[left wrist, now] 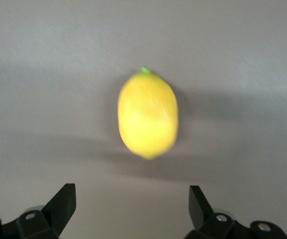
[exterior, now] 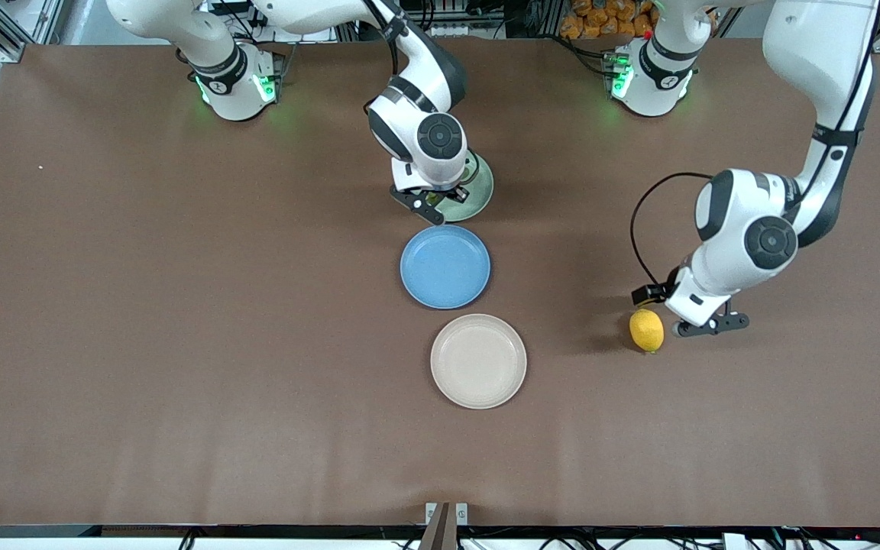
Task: Pick lemon and lettuce from plates
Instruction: 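Release the lemon and raise the left gripper while the right gripper lifts the lettuce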
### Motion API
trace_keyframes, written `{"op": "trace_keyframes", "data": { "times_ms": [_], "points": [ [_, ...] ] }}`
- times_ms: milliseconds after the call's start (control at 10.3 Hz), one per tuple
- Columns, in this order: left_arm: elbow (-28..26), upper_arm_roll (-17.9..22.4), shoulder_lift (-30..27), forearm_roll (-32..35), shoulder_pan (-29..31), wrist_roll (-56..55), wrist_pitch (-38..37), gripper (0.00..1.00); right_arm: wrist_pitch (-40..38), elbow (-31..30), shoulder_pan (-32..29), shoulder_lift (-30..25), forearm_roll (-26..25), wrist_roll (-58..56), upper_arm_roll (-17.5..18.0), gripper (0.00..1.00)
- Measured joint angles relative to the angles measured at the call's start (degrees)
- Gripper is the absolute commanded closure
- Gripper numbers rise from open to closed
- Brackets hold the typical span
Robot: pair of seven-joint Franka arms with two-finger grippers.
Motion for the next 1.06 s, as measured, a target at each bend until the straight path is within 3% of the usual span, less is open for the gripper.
{"op": "trace_keyframes", "data": {
  "times_ms": [193, 676, 1063],
  "points": [
    [-2.84, -2.96, -3.13, 0.0, -0.22, -3.04, 0.0, 0.0, -6.9, 0.69, -2.81, -2.52, 0.0, -3.38, -0.04, 1.0],
    [-9.46, -2.96, -10.3, 0.0, 3.51, -1.34, 0.0, 0.0, -27.22, 5.17, -12.09, -7.68, 0.02, -11.51, -0.13, 1.0],
    [-13.58, -3.52, -16.12, 0.0, 3.46, -1.34, -0.03, 0.0, -37.64, 8.95, -19.38, -8.41, 0.02, -19.13, -0.21, 1.0]
  ]
}}
